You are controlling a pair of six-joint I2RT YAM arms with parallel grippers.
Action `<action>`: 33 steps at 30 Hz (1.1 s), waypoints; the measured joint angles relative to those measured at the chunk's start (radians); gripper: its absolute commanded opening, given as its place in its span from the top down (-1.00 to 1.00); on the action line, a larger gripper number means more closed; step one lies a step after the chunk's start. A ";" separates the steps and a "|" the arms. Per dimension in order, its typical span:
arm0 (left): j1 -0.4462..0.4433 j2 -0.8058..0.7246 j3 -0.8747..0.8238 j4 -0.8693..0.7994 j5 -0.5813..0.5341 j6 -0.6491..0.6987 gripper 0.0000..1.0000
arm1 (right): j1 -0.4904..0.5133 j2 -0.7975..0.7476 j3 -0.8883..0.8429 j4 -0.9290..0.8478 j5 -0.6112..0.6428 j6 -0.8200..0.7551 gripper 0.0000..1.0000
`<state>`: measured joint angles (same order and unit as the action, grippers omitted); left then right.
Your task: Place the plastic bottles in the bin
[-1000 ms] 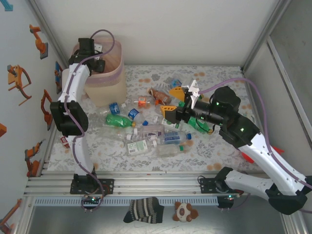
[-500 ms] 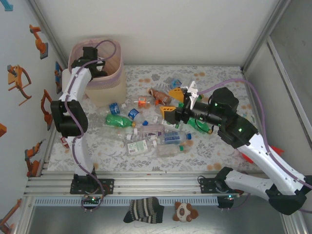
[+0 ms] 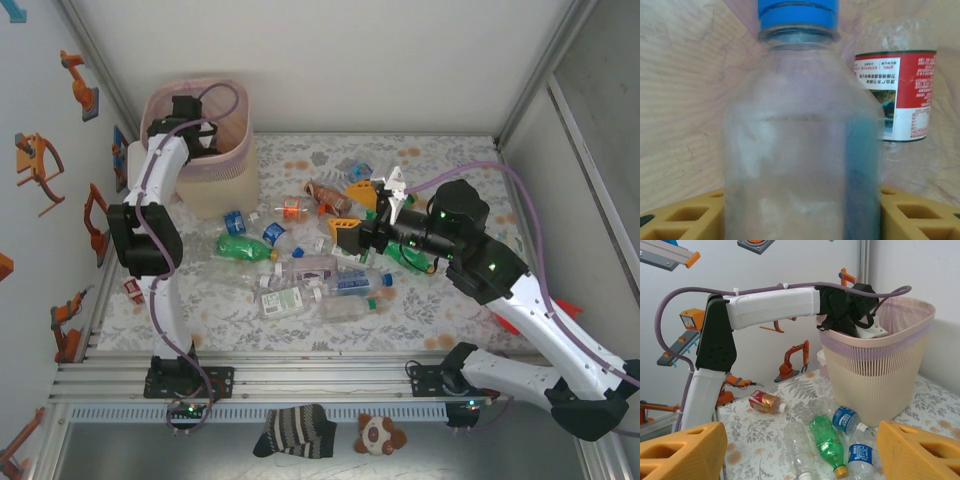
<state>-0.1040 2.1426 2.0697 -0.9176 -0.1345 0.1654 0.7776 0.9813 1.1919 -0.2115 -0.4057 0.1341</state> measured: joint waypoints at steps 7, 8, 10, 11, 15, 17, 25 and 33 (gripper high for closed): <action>0.000 0.009 0.031 0.001 0.000 -0.002 -0.39 | 0.000 -0.001 0.000 0.000 0.000 0.001 -0.54; 0.000 0.009 0.032 0.001 0.001 -0.002 -0.39 | 0.000 -0.002 0.000 0.000 0.000 0.001 -0.54; 0.000 0.009 0.040 0.001 0.001 -0.003 -0.41 | 0.000 -0.004 0.000 0.001 0.000 0.001 -0.54; 0.000 0.009 0.044 0.001 0.002 -0.003 -0.41 | 0.000 -0.005 0.000 0.001 0.000 0.001 -0.54; 0.000 0.003 0.068 0.000 0.010 -0.004 -0.42 | 0.000 -0.010 0.000 0.002 0.000 0.001 -0.54; 0.000 -0.010 0.077 0.000 0.019 -0.008 -0.42 | 0.000 -0.010 0.000 0.006 0.000 0.001 -0.54; 0.000 -0.136 0.115 -0.006 0.039 -0.019 -0.45 | 0.000 -0.010 -0.008 0.018 0.000 0.001 -0.54; 0.001 -0.317 0.125 -0.013 0.045 -0.031 -0.46 | 0.000 -0.010 -0.014 0.022 -0.001 0.001 -0.54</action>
<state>-0.1032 1.8259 2.1948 -0.9302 -0.0895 0.1345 0.7776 0.9714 1.1778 -0.1898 -0.4068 0.1349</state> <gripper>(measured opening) 0.730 0.773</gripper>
